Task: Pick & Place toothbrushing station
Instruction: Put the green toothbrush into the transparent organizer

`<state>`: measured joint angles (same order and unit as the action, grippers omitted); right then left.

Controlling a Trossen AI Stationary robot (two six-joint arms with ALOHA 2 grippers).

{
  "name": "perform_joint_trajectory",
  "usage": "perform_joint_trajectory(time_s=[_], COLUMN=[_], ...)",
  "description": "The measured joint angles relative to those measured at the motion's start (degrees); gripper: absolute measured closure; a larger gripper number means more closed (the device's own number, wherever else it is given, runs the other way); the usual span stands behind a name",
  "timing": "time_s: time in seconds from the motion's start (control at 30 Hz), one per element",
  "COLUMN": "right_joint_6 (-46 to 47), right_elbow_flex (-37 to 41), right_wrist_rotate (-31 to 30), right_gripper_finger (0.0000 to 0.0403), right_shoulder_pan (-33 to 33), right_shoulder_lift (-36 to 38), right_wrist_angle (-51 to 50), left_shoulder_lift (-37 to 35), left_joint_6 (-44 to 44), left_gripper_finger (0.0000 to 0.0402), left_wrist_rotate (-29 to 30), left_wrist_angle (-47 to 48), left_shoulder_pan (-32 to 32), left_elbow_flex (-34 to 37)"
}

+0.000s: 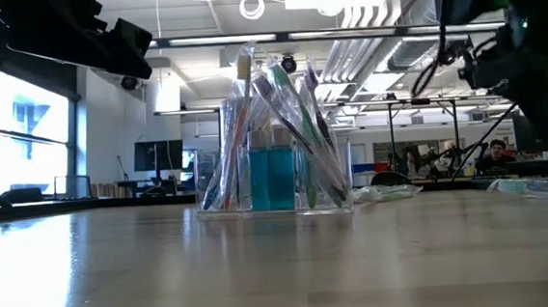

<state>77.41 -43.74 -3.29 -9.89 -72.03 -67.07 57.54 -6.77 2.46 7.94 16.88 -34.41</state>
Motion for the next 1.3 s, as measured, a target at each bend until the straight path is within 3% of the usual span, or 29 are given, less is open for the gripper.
perform_joint_trajectory(time_s=[0.2, 0.5, 0.9, 1.07, 1.23, 1.3], right_joint_6=[-3.17, -7.19, -7.62, -6.52, -8.14, -8.07], right_elbow_flex=[5.27, 11.26, 17.50, 17.73, 17.81, 17.81], right_wrist_rotate=[2.16, 3.64, 3.55, 2.78, 2.52, 2.10], right_gripper_finger=[0.0218, 0.0218, 0.0224, 0.0277, 0.0370, 0.0381], right_shoulder_pan=[5.40, 10.81, 12.30, 12.24, 11.29, 10.65], right_shoulder_lift=[-0.03, -0.09, 0.23, 0.24, 0.20, 0.20], right_wrist_angle=[0.93, 10.80, 17.02, 18.33, 19.90, 19.81], left_shoulder_lift=[0.01, 0.00, 0.00, 0.45, 0.71, 0.92], left_joint_6=[1.03, 1.07, 1.12, 4.04, 4.24, 4.20], left_gripper_finger=[0.0185, 0.0185, 0.0185, 0.0185, 0.0185, 0.0185], left_wrist_rotate=[-0.20, -0.32, -1.49, 0.53, 4.43, 4.41], left_wrist_angle=[-0.06, -0.77, -0.41, 0.34, 0.13, 0.09], left_shoulder_pan=[0.00, 0.00, 0.00, 0.00, 0.00, 0.00], left_elbow_flex=[-0.02, -0.03, -0.04, -0.07, -0.07, -0.07])
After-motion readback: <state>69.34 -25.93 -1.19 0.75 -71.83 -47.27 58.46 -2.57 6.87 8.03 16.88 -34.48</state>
